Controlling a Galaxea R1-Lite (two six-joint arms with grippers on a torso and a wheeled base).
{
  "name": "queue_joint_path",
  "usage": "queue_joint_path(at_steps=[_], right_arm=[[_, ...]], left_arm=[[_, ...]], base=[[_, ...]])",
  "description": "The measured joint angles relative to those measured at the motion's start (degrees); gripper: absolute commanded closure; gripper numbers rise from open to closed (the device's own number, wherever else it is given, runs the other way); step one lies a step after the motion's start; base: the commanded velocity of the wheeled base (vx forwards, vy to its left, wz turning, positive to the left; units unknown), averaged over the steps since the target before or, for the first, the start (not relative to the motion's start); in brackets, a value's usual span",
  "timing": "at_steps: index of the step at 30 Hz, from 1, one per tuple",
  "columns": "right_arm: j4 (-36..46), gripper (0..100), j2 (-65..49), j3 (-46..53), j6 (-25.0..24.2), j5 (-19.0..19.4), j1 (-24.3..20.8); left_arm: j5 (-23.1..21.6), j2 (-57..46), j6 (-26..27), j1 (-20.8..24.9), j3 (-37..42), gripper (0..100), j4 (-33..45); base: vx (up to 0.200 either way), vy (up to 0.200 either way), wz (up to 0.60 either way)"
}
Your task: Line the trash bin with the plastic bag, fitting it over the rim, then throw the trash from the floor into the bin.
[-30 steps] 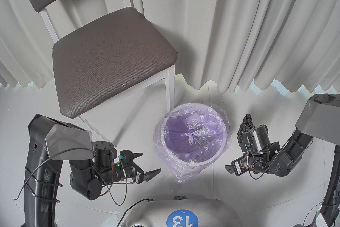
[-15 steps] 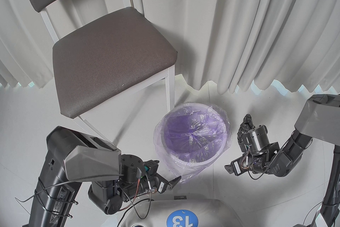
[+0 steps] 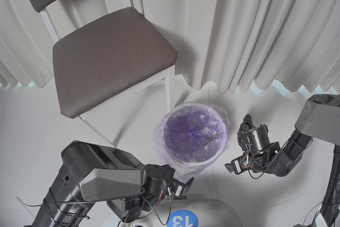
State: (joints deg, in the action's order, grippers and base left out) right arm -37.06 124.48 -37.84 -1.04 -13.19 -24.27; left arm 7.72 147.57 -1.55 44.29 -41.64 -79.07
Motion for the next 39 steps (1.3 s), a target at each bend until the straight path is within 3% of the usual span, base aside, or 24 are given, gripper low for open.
queue_joint_path(at_steps=[9,10,24,39], right_arm=[[-0.18,0,-0.04,-0.17,0.02,-0.02,0.44],[-0.18,0,-0.04,-0.22,0.02,-0.05,0.44],[-0.29,0,-0.22,-0.13,0.06,-0.07,0.49],[-0.24,0,-0.52,-0.83,0.85,-0.02,1.76]], left_arm=[[3.19,1.63,-0.26,0.5,-3.67,0,2.11],[3.47,1.74,-0.26,0.48,-4.08,100,2.13],[3.28,2.22,-0.11,-2.12,-4.91,100,2.76],[-5.07,2.22,0.68,-12.32,-5.21,100,2.55]], base=[[0.0,0.0,0.0],[0.0,0.0,0.0],[0.0,0.0,0.0],[0.0,0.0,0.0]])
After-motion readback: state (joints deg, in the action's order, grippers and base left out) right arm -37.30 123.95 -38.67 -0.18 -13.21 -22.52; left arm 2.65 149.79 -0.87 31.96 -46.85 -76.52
